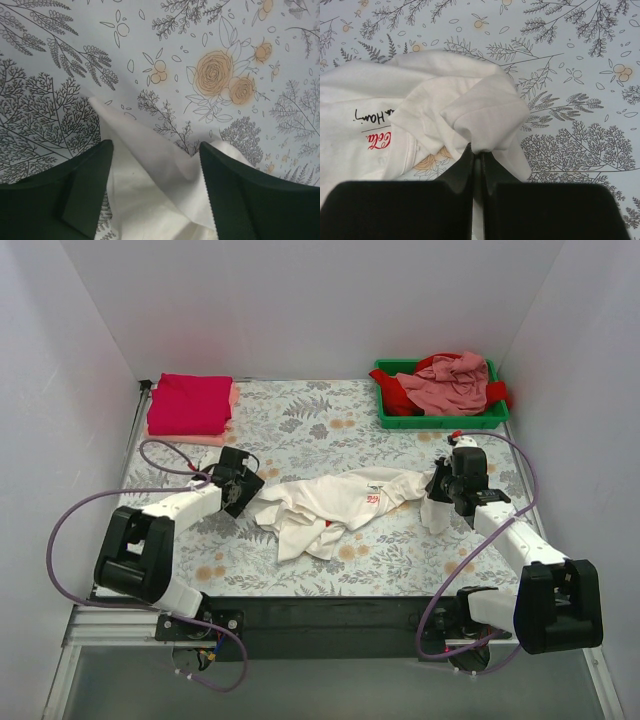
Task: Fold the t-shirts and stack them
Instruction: Flatten the tshirt out
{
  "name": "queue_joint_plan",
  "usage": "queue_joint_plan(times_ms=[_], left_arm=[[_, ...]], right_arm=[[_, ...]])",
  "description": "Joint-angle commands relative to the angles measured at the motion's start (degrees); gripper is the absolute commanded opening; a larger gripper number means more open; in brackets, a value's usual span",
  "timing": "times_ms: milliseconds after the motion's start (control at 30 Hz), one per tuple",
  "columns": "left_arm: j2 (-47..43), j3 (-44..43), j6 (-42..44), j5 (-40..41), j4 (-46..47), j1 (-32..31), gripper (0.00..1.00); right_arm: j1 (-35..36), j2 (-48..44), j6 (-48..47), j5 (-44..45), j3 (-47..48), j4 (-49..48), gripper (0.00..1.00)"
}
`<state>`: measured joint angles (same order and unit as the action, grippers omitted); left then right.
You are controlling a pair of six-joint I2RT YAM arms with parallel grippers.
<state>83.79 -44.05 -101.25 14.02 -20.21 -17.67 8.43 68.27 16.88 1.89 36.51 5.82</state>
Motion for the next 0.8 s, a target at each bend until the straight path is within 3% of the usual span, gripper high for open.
queue_joint_plan(times_ms=[0,33,67,100,133,367,667,767], left_arm=[[3.65,-4.27,-0.53,0.13,2.54,0.53,0.63],[6.1,-5.16,0.0,0.04,2.45,0.71,0.53],[6.99,-5.86,0.61,-0.39,2.45,0.8,0.28],[7.7,-6.74,0.79,-0.4,2.1,0.8,0.1],[8.4,-7.88,0.71,-0.49,1.67,0.88,0.0],[1.4,-9.38,3.51,2.85,0.52,0.88,0.0],[-26.71,-14.2,8.34,8.92,-0.01,0.8,0.0],[-31.57,-17.29,10.01,9.62,-0.36,0.71,0.0]], right_arm=[[0.1,-0.86,-1.32,-1.45,-0.56,-2.31,0.01],[0.1,-0.77,-1.68,-1.45,-0.56,-2.66,0.01],[0.19,-0.6,-1.85,-1.45,-0.48,-2.66,0.01],[0.1,-0.77,-2.03,-1.45,-0.48,-2.66,0.01],[0.1,-0.86,-2.2,-1.45,-0.39,-2.75,0.01],[0.1,-6.73,-3.09,-0.66,1.36,-2.84,0.01],[0.1,-22.02,-4.66,0.75,10.49,-1.7,0.01],[0.1,-26.06,-5.28,-0.57,14.45,-0.56,0.01]])
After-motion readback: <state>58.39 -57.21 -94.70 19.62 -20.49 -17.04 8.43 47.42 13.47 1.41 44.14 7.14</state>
